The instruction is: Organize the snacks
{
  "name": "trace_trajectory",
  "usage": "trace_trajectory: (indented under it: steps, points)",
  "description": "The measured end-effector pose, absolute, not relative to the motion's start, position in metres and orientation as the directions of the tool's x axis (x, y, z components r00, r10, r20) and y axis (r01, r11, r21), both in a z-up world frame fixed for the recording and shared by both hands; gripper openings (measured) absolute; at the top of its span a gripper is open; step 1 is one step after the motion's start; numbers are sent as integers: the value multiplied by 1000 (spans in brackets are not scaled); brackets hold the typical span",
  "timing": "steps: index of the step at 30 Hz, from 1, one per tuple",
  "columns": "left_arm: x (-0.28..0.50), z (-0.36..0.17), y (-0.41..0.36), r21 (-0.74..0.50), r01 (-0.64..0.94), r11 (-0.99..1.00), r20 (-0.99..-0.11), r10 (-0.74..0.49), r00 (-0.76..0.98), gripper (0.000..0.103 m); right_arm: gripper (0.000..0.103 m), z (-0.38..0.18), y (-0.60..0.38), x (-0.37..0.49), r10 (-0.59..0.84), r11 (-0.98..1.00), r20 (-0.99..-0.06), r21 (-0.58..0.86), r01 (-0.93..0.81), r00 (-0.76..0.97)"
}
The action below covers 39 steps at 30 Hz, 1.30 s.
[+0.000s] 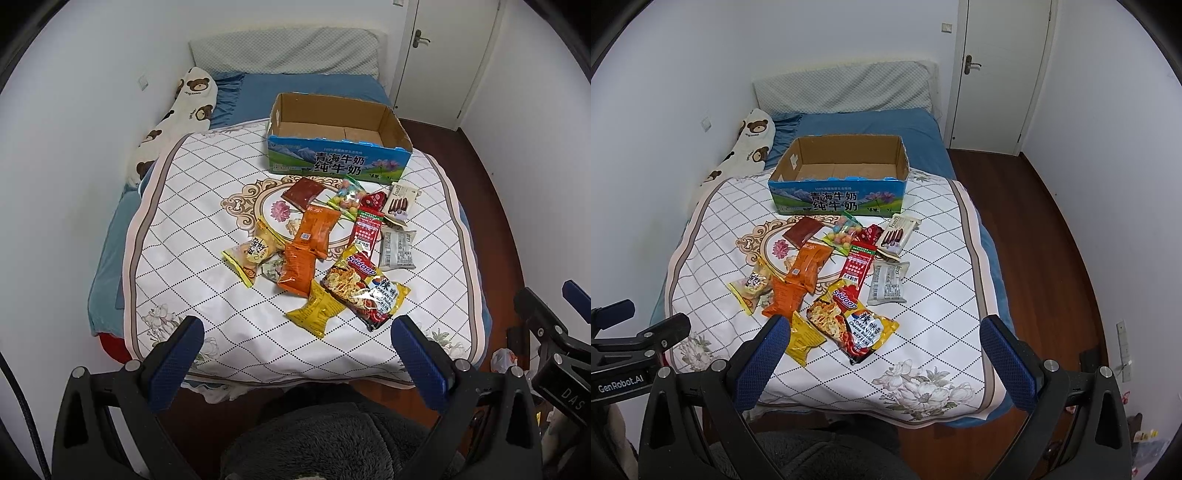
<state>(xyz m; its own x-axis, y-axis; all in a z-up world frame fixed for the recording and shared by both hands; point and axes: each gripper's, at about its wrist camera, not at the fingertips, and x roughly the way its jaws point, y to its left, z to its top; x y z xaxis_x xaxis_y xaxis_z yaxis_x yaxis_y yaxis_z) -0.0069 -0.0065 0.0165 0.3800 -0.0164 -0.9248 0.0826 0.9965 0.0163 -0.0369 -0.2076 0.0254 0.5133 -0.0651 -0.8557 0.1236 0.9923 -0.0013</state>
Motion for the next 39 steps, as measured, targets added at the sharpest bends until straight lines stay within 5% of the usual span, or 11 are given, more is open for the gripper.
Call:
trace_trajectory:
  steps: [39]
  points:
    - [0,13,1,6,85,996,-928,-26,371,103,103,21,-198,-32,-55,994,-862,4,114,504]
